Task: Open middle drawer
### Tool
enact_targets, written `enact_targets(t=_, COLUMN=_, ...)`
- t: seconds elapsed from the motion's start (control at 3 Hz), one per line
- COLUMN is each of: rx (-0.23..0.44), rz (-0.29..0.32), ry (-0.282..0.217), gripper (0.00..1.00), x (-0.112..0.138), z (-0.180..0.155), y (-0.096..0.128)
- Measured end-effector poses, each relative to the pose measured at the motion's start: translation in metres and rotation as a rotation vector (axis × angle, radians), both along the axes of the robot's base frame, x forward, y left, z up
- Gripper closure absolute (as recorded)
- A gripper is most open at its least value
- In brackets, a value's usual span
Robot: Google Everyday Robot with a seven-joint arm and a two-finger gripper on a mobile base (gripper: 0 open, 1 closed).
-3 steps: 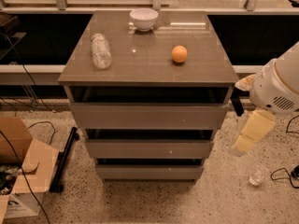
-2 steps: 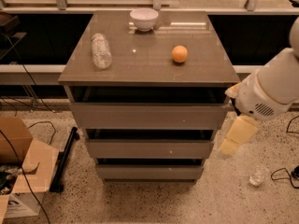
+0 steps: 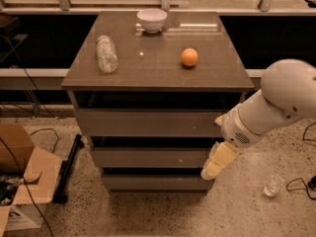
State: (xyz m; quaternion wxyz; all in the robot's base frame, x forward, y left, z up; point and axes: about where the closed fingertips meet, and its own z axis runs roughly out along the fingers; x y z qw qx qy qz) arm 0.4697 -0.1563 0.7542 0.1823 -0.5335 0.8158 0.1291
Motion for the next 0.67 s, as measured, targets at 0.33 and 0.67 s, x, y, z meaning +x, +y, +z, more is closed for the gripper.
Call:
enact_targets(t=0.33, rx=0.098, rz=-0.034, ry=0.001, gripper=0.00, x=0.017, z=-0.042, y=0.006)
enact_targets(t=0.67, rx=0.204, rz=-0.088, ry=0.003, gripper=0.00, x=0.032, z=-0.084, y=0.008)
